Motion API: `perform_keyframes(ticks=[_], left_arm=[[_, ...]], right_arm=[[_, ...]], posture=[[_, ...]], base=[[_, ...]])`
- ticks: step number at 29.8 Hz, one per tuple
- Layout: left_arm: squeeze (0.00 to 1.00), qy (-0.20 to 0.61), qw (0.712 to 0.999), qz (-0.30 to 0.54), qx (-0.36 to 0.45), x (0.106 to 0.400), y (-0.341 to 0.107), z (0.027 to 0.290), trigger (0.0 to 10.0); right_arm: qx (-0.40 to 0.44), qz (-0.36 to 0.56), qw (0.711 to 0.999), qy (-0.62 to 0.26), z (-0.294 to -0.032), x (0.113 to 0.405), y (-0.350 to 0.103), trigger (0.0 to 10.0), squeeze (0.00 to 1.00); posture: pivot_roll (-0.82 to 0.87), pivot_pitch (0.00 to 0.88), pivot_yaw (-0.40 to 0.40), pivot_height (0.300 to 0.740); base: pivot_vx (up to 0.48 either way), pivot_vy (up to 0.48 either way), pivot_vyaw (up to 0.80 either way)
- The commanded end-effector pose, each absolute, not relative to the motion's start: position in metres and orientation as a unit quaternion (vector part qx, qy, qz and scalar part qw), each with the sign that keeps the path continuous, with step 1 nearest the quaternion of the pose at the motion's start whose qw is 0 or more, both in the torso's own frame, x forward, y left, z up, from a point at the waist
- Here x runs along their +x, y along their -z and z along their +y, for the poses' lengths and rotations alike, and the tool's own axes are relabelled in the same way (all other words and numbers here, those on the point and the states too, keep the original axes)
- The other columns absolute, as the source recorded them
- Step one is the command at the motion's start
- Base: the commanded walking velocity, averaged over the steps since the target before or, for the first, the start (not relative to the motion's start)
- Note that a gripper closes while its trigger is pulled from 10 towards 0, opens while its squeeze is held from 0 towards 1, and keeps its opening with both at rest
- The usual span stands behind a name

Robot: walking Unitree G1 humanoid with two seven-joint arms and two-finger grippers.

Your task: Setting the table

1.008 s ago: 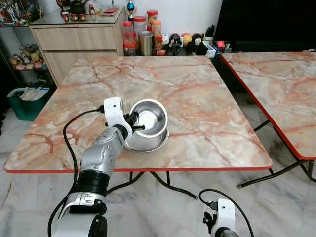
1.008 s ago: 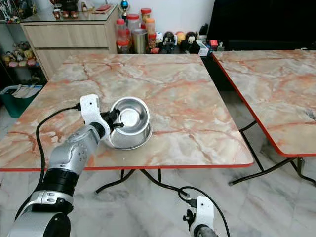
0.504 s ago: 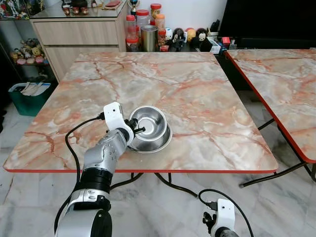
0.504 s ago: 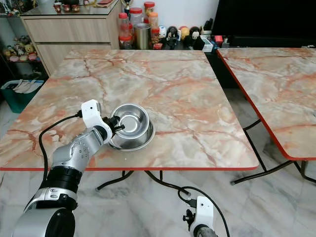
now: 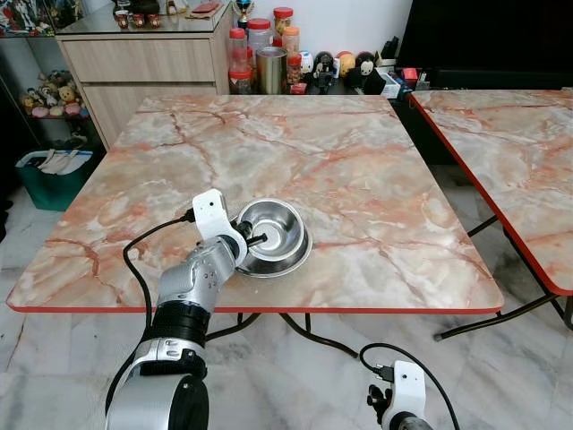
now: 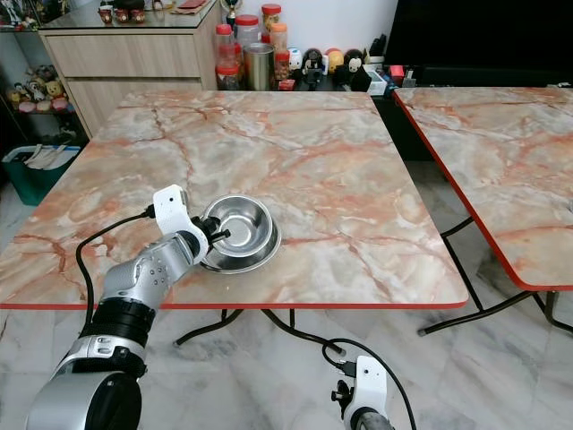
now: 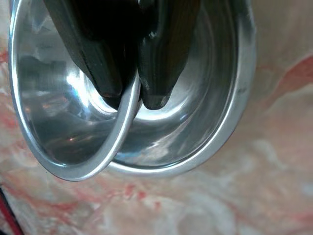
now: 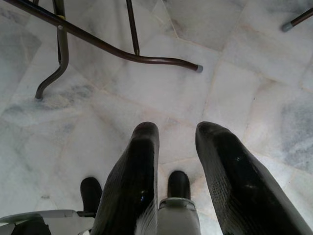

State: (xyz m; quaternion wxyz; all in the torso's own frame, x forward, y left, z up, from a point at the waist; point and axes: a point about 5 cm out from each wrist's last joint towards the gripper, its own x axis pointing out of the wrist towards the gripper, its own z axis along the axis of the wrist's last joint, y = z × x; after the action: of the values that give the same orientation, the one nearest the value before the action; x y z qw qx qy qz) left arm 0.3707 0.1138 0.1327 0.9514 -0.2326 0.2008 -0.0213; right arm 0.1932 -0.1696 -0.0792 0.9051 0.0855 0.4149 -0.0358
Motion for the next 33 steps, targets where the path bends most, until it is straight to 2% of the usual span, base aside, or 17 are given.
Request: perform_keyframes(ticks=[1, 33], left_arm=[[0.0, 0.013, 0.954, 0.182, -0.238, 0.377, -0.144, 0.112, 10.0], [0.0, -0.046, 0.95, 0.216, -0.219, 0.382, -0.132, 0.115, 10.0]], right_arm=[[0.088, 0.418, 0.904, 0.038, -0.169, 0.192, 0.08, 10.0, 0.0], [0.091, 0.418, 0.903, 0.045, -0.17, 0.191, 0.081, 10.0, 0.0]], posture=[[-0.02, 0.0, -0.009, 0.736], [-0.03, 0.0, -0.003, 0.736]], base=[[0.0, 0.0, 0.0], [0.0, 0.0, 0.0]])
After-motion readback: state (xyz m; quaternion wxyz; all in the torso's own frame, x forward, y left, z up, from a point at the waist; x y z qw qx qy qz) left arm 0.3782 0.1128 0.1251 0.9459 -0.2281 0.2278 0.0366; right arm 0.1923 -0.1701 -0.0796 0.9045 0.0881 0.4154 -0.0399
